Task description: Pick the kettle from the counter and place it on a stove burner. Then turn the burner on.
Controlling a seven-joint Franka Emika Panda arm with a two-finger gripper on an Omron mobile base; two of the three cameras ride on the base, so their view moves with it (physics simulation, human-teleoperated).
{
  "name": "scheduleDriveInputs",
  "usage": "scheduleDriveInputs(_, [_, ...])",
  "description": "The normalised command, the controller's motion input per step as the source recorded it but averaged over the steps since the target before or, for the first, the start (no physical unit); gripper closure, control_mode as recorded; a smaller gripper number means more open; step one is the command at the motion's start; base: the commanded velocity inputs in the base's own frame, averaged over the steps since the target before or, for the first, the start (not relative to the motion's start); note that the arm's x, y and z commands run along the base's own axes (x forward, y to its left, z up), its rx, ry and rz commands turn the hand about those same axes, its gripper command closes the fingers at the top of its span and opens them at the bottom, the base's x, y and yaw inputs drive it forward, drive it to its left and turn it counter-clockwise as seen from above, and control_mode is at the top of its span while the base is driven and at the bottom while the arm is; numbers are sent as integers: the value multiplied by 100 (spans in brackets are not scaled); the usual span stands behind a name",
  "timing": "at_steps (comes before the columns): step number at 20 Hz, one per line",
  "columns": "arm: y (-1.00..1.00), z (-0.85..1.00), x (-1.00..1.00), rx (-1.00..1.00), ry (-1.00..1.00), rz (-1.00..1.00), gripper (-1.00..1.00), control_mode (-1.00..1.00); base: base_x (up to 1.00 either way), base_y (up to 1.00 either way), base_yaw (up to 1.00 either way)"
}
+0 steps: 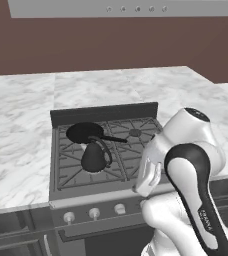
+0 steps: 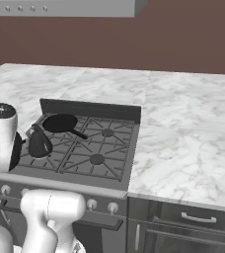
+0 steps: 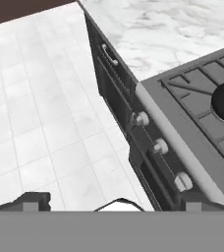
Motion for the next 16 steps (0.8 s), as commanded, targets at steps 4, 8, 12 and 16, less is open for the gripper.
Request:
scheduleDriveInputs(4, [19,-34,-100,0,-12,-20,-100,-100,0,0,0])
scheduleDriveInputs(8, [6,-65,-86,8,-19,-18,-100,-100,0,0,0])
scheduleDriveInputs(12, [0,0,-4,3,0,-3,-100,-100,0,0,0])
scheduleDriveInputs(16, [7,-18,-13,-3,1,1,-100,-100,0,0,0])
